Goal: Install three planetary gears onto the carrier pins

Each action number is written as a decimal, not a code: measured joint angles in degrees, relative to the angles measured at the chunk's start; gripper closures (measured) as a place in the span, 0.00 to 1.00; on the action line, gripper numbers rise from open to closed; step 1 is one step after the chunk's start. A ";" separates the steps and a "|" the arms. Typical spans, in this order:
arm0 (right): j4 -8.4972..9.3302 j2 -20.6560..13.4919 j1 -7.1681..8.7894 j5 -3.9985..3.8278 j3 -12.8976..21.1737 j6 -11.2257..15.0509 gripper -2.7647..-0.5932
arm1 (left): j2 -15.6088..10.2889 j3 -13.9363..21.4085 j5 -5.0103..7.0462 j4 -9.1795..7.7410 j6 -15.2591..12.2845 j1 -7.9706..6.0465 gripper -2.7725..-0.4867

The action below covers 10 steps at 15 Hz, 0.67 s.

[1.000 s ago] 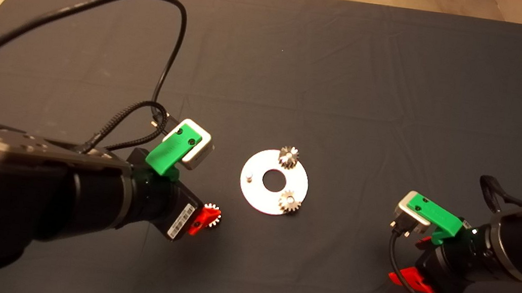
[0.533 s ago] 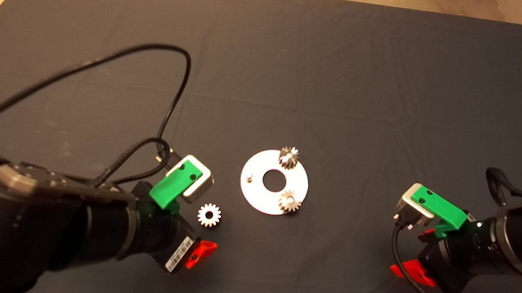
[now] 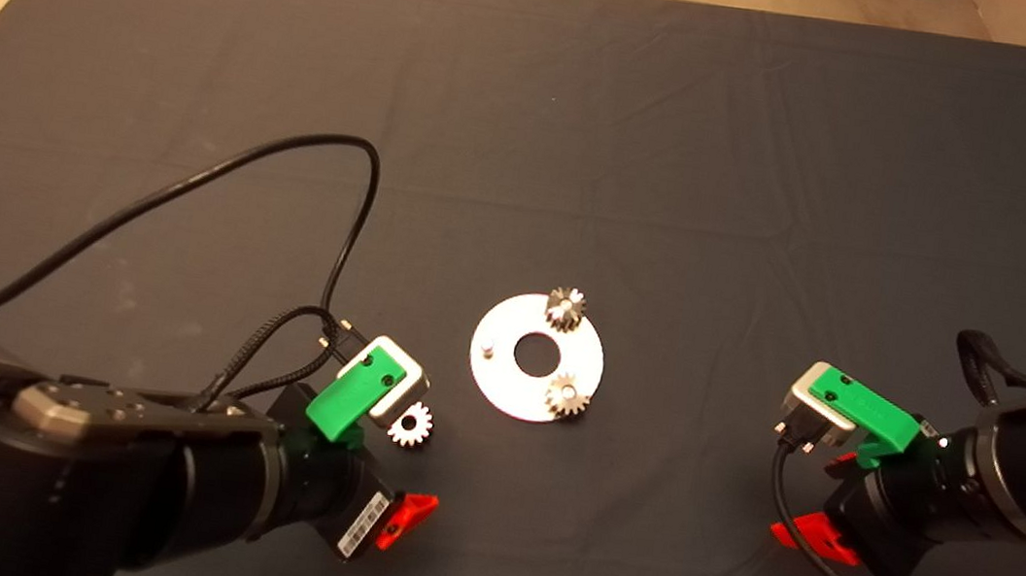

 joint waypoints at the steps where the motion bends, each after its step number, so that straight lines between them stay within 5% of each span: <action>1: 0.00 0.00 0.00 0.02 0.00 0.00 0.33 | -0.02 -0.41 0.04 1.72 1.03 1.12 0.11; 4: 0.00 0.00 0.00 0.04 0.00 -0.01 0.33 | 0.06 -2.46 0.05 5.03 4.01 5.15 0.11; 10: 0.00 0.00 0.00 0.06 0.00 0.00 0.33 | 0.30 -5.18 0.05 7.81 7.16 7.23 0.11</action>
